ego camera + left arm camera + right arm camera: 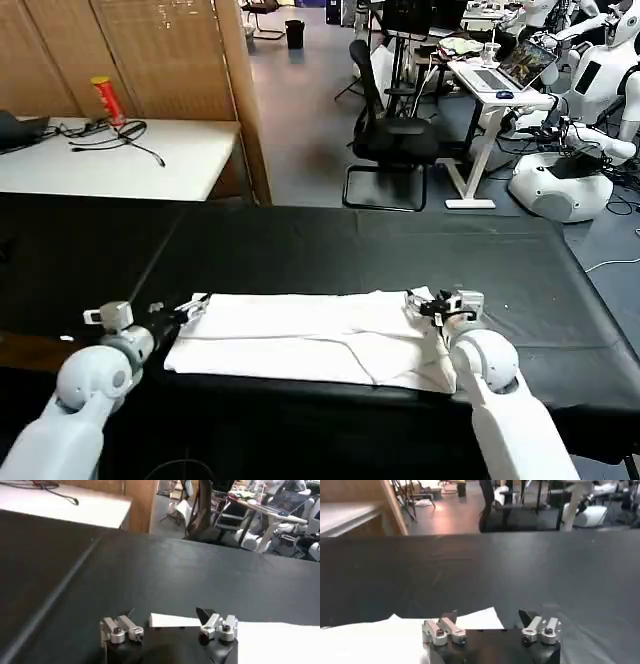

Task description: Fold and organize the clothes.

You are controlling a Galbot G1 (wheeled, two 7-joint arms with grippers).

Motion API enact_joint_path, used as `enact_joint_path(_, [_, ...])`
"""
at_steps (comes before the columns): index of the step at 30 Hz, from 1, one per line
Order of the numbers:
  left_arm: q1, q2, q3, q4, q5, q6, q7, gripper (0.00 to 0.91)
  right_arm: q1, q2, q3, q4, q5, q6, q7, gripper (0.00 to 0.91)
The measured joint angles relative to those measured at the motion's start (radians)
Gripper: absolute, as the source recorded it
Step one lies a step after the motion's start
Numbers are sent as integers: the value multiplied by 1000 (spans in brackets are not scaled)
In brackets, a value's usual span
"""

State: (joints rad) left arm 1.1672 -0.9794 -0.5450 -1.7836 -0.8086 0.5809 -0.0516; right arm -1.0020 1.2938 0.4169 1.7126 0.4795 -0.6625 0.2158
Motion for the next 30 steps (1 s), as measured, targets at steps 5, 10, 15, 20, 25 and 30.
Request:
enact_joint_path(5, [-22, -17, 12, 33, 15, -3, 3, 458, -11, 12, 4, 5, -10, -1, 0, 644])
enact_joint_path(10, [-26, -23, 15, 63, 34, -4, 2, 0, -17, 16, 9, 1, -22, 0, -4, 176])
enact_joint_path(15, [-26, -29, 15, 81, 54, -17, 5, 0, -20, 29, 9, -8, -38, 5, -8, 49])
enact_joint_path(20, [-33, -42, 23, 91, 111, -45, 19, 0, -24, 47, 6, -15, -79, 51, 8, 29])
enact_joint_path(25, [-53, -60, 38, 108, 194, -80, 23, 0, -13, 63, 11, -35, -110, 92, 36, 20])
enact_joint_path(30, [-79, -85, 58, 127, 259, -103, 24, 419, -20, 58, 20, -31, -111, 87, -3, 878])
